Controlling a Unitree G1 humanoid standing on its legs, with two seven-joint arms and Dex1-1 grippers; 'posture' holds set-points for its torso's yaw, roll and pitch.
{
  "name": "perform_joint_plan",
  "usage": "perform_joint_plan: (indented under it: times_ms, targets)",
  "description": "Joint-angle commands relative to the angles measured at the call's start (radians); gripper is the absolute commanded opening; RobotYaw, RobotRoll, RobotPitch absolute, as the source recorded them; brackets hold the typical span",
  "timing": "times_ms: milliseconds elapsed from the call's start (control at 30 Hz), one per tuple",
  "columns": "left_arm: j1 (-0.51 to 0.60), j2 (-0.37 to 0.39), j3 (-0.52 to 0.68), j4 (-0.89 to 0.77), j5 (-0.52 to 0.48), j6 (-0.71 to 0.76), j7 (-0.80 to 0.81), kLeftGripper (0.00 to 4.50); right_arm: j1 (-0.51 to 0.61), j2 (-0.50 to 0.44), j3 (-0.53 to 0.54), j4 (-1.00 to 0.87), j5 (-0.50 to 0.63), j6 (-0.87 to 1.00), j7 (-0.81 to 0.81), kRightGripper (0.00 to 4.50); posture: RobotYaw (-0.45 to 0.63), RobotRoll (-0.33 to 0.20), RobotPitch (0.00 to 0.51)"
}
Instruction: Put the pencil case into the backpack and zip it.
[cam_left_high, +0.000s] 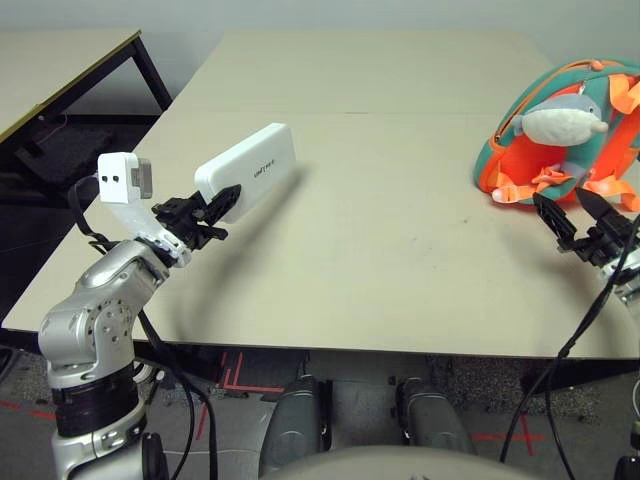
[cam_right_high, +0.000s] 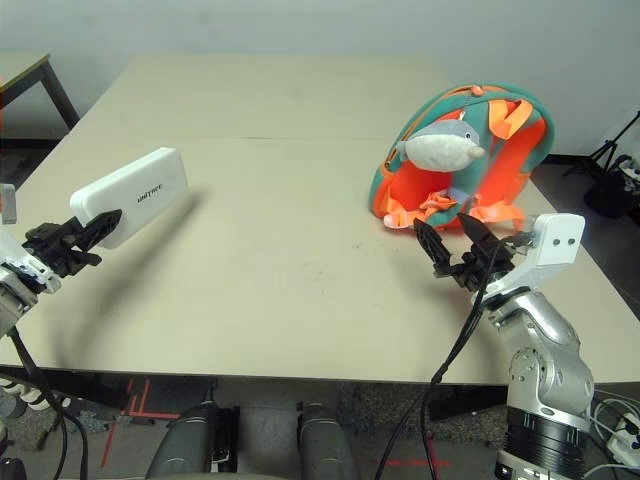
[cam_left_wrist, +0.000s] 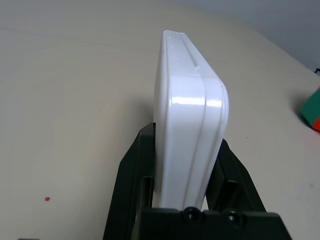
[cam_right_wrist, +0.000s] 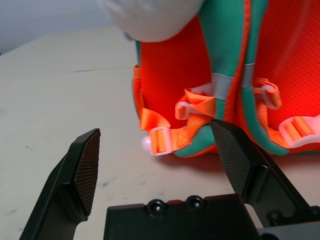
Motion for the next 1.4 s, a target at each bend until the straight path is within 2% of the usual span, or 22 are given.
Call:
perform_joint_plan:
  times_ms: [33, 133, 267, 367, 500, 800, 1100, 1400]
  targets:
    - [-0.095, -0.038, -0.016, 0.031, -0.13, 0.087, -0.003, 1.36, -0.035, -0.006, -0.012, 0.031, 0.019, 0.017, -0.019, 4.5, -0.01, 0.0, 0.127]
    - [-0.222, -0.051, 0.0, 0.092, -0.247, 0.198, 0.009, 1.36, -0.028, -0.028, -0.03, 0.049, 0.022, 0.011, -0.006, 4.5, -0.02, 0.0, 0.135]
    - [-0.357, -0.006, 0.029, 0.155, -0.405, 0.356, 0.011, 1.36, 0.019, -0.053, -0.061, 0.043, 0.03, 0.011, -0.001, 4.5, -0.03, 0.0, 0.142]
    - [-0.399, 0.033, 0.031, 0.193, -0.48, 0.436, 0.002, 1.36, 0.045, -0.039, -0.074, 0.043, 0.029, -0.01, -0.011, 4.5, -0.03, 0.0, 0.13]
    - [-0.383, 0.072, -0.003, 0.194, -0.485, 0.449, -0.027, 1.36, 0.053, 0.0, -0.081, 0.063, 0.027, -0.046, -0.032, 4.5, -0.03, 0.0, 0.113]
    - [-0.342, 0.045, -0.009, 0.166, -0.528, 0.445, -0.015, 1.36, -0.097, 0.057, -0.039, 0.113, -0.015, -0.095, -0.145, 4.5, -0.02, 0.0, 0.087]
    - [-0.362, 0.058, -0.024, 0.169, -0.549, 0.447, 0.012, 1.36, -0.205, 0.09, 0.025, 0.177, -0.065, -0.138, -0.2, 4.5, 0.0, 0.0, 0.088]
    - [-0.398, 0.042, -0.035, 0.161, -0.58, 0.457, 0.066, 1.36, -0.349, 0.067, 0.044, 0.303, -0.111, -0.201, -0.224, 4.5, 0.0, 0.0, 0.102]
